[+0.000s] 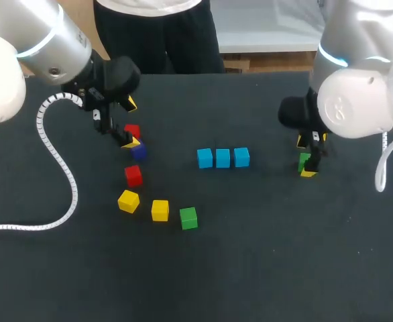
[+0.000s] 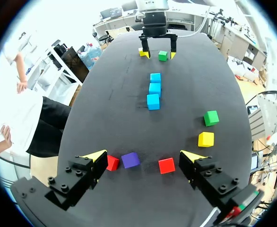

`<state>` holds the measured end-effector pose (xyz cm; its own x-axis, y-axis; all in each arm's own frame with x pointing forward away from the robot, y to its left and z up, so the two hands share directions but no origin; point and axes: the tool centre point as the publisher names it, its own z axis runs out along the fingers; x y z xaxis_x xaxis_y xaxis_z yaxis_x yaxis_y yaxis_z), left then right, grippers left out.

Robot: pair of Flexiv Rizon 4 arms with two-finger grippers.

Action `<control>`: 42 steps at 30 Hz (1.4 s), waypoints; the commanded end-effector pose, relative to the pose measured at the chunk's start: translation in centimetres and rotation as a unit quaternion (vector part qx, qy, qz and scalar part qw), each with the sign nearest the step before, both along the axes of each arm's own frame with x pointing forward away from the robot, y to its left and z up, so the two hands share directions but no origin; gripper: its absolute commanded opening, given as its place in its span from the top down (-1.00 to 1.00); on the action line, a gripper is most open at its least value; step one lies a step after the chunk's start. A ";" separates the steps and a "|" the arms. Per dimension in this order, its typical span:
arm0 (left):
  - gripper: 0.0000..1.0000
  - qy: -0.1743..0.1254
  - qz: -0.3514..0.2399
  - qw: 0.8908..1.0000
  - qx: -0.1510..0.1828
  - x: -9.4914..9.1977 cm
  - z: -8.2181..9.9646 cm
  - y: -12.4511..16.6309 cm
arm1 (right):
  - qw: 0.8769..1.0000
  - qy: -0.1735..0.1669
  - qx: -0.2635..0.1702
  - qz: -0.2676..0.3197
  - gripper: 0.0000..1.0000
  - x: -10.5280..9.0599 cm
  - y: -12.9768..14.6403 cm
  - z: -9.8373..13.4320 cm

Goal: Place the blue cubes, place green cubes on the blue cubes, place the yellow cubes on the green cubes, then place the red cubes on the yellow cubes, and place purple cube on the red cubes.

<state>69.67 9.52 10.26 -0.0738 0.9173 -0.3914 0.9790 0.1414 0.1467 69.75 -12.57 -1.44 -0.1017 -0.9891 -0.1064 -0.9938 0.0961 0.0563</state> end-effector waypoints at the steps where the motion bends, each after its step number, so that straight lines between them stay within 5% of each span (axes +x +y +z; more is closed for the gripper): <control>1: -1.00 0.002 0.000 1.000 0.002 0.2 0.0 -0.1 | 1.000 0.004 0.001 0.000 -1.00 0.2 0.0 -0.3; 10: -1.00 0.002 0.000 1.000 0.002 0.2 0.0 -0.1 | 1.000 0.004 -0.001 0.000 -1.00 0.5 -0.3 -0.5; 11: -1.00 0.002 0.000 1.000 0.002 0.2 0.0 -0.1 | 1.000 0.003 0.000 0.000 -0.83 0.5 -0.3 -0.5; 13: -1.00 0.002 0.000 1.000 0.002 0.2 0.0 -0.1 | 1.000 0.004 -0.001 0.002 0.01 0.6 -0.3 -0.5; 25: -1.00 0.002 0.000 1.000 0.002 0.2 0.0 -0.1 | 1.000 0.006 -0.005 0.007 0.62 0.6 0.0 -0.4; 28: -1.00 0.002 0.000 1.000 0.002 0.2 0.0 -0.1 | 1.000 0.005 -0.005 0.008 1.00 0.6 0.1 -0.4; 42: -1.00 0.002 0.000 1.000 0.002 0.2 0.0 -0.1 | 0.999 -0.015 0.016 0.034 1.00 0.0 1.3 2.6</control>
